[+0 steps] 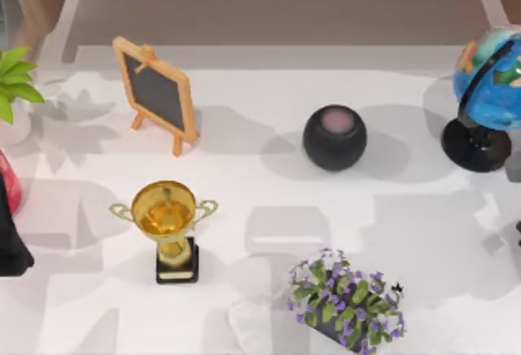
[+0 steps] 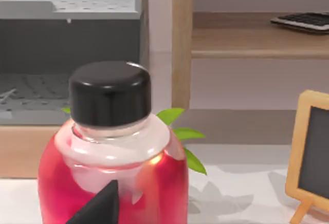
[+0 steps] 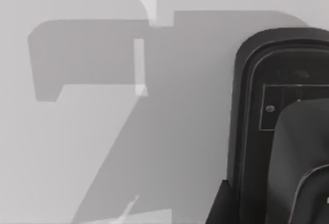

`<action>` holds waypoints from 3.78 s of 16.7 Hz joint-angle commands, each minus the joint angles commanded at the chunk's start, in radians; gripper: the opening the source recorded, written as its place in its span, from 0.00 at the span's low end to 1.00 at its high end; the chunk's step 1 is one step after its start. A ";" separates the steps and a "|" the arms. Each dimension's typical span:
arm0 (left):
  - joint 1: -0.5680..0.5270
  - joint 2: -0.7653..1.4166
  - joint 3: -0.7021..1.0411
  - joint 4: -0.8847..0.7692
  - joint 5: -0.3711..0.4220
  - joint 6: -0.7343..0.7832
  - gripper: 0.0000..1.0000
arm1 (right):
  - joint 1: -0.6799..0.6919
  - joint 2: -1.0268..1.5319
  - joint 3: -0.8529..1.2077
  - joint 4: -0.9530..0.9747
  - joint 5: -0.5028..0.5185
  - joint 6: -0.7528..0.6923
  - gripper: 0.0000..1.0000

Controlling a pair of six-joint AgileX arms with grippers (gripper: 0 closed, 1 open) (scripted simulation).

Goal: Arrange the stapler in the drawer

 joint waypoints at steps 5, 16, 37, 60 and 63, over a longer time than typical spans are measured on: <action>0.000 0.000 0.000 0.000 0.000 0.000 1.00 | 0.000 -0.036 0.038 -0.086 0.000 -0.001 0.00; 0.000 0.000 0.000 0.000 0.000 0.000 1.00 | -0.037 -0.122 0.156 -0.183 0.007 0.015 0.00; 0.000 0.000 0.000 0.000 0.000 0.000 1.00 | -0.377 0.443 1.548 -0.516 0.042 0.100 0.00; 0.000 0.000 0.000 0.000 0.000 0.000 1.00 | -0.345 0.768 1.562 -0.670 0.053 0.017 0.00; 0.000 0.000 0.000 0.000 0.000 0.000 1.00 | -0.348 0.728 1.581 -0.677 0.055 -0.043 0.00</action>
